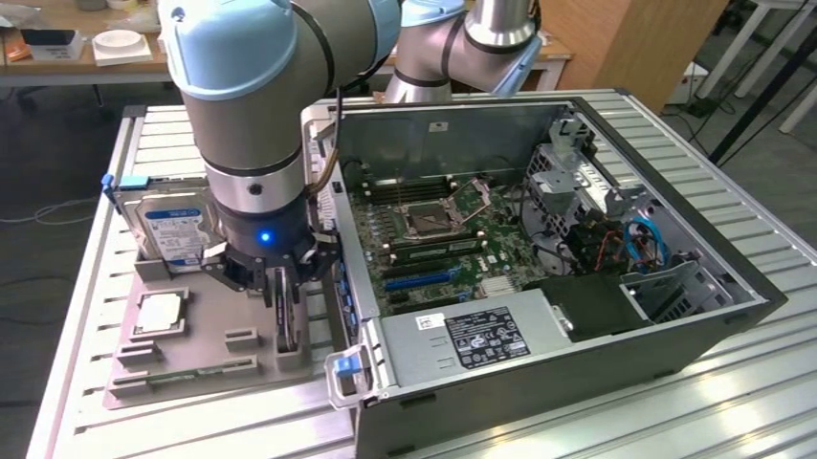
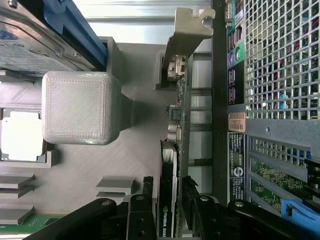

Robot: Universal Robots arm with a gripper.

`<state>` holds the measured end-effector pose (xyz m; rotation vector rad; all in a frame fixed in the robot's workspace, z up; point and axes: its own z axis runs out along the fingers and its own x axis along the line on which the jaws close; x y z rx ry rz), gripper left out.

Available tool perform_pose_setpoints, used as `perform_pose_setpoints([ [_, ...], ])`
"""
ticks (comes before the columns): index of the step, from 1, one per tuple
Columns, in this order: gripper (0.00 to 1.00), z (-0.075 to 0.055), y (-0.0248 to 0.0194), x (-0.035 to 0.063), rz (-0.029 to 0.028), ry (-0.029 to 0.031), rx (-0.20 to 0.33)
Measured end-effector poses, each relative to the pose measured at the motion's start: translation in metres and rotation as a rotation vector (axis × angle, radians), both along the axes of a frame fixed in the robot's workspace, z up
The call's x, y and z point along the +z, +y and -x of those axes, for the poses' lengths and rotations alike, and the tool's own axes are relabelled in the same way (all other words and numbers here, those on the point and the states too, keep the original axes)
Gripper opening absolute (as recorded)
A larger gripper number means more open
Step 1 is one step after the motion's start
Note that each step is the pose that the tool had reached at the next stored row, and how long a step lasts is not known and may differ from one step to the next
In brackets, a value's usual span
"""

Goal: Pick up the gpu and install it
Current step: 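Pick up the gpu and move the gpu toward the slot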

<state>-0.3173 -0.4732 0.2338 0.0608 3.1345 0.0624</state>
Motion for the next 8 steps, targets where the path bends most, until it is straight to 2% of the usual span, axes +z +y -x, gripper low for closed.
perform_pose_setpoints([
  [8,0.37,-0.0011,0.0001,0.0002,0.0007,0.0012,-0.001],
])
